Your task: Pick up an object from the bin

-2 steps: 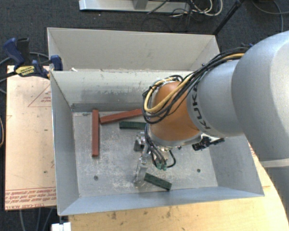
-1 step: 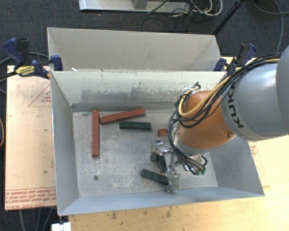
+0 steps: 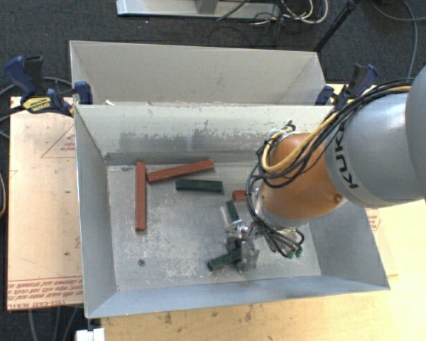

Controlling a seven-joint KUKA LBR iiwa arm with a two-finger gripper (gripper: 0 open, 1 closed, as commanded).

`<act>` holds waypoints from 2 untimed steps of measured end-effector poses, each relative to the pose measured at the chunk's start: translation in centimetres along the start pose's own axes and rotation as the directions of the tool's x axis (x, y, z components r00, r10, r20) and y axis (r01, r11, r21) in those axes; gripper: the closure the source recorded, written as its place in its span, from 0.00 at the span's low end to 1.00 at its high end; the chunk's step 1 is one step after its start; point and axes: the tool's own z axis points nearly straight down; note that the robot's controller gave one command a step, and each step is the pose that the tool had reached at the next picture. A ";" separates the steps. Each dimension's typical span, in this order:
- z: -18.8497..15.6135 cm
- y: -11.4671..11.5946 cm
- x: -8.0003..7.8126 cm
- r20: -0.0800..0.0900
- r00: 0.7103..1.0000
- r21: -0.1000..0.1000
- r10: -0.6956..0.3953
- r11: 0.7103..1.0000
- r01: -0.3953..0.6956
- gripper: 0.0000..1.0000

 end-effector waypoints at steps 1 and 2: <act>-12.7 2.4 -6.8 0.014 0.999 0.002 -0.034 0.999 0.034 1.00; -18.8 0.3 -3.8 0.004 0.940 0.004 -0.340 0.940 0.340 1.00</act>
Offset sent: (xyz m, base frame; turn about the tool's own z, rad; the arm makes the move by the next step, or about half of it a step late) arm 0.0555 0.0388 0.1224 -0.0341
